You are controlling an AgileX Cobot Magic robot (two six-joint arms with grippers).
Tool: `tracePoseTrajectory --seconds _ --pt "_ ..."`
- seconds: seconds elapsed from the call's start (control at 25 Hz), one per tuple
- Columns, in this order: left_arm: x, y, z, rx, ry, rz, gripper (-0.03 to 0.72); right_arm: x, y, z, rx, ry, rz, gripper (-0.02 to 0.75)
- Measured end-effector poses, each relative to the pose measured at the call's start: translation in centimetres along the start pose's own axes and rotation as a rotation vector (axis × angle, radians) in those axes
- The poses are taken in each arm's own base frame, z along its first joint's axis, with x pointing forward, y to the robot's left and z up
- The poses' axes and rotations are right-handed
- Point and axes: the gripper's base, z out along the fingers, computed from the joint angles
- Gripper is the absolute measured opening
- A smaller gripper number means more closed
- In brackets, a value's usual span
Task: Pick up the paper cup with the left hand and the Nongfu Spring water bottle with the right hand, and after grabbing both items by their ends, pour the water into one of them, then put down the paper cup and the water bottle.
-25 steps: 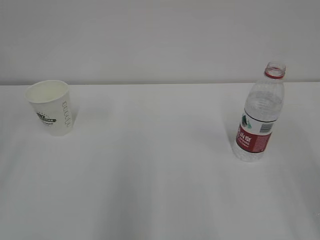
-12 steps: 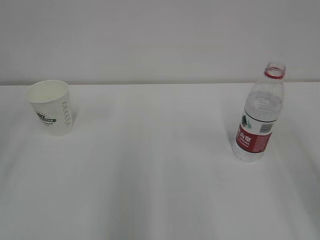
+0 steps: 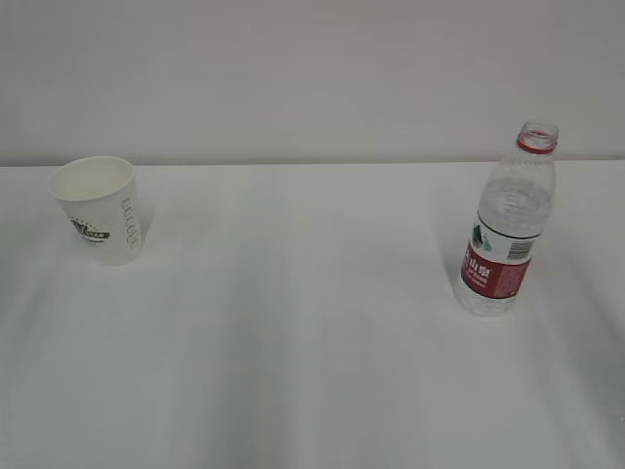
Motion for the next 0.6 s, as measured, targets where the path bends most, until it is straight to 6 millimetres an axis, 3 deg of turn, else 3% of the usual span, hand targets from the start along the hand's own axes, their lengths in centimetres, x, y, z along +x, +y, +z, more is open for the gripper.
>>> tracePoseTrajectory --seconds 0.6 --pt "0.8 0.1 3.9 -0.003 -0.034 0.002 0.466 0.0 0.1 3.3 -0.012 -0.055 0.0 0.568"
